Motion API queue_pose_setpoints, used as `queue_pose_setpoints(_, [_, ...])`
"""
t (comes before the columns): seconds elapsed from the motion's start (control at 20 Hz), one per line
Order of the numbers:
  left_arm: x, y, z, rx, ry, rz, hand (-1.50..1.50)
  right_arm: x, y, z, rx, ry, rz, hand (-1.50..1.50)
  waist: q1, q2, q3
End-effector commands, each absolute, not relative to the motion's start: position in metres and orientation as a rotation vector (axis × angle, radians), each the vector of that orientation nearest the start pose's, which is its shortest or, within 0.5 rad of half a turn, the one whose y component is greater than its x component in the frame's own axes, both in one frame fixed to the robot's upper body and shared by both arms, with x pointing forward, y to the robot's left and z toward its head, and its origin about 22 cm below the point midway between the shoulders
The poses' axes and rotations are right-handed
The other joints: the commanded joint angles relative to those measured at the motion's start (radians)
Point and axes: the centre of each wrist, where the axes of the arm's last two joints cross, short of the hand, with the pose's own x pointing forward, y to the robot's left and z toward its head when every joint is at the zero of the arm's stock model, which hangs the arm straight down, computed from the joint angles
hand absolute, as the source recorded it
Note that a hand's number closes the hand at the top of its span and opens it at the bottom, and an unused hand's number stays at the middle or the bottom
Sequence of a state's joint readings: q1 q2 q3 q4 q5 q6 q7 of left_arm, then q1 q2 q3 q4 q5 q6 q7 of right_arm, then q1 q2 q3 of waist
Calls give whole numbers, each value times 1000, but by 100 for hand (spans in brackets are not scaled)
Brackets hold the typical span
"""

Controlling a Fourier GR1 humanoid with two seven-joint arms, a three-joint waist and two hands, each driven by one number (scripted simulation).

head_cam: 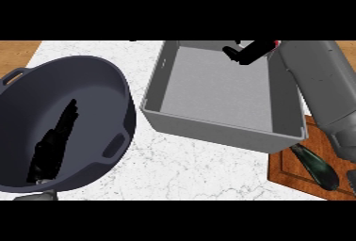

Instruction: Pick the can from the cutting board and place it in the cardboard box

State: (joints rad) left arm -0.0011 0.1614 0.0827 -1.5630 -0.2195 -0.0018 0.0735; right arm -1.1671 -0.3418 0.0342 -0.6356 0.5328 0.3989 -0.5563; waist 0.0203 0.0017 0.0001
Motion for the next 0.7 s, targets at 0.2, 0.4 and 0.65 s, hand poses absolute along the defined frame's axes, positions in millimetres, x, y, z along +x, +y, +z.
queue_pose_setpoints(0.2, [251, 285, 11, 367, -1451, -217, 0, 459, -131, 160, -112, -1813, 1410, 150, -1, 4, 0])
queue_pose_setpoints(0.4, [245, 283, 20, 350, -1482, -232, 0, 464, -115, 147, -134, -1699, 1378, 150, 18, 8, 0])
queue_pose_setpoints(0.65, [250, 270, 22, 340, -1476, -232, 0, 458, -104, 113, -134, -1691, 1351, -150, 22, 12, 0])
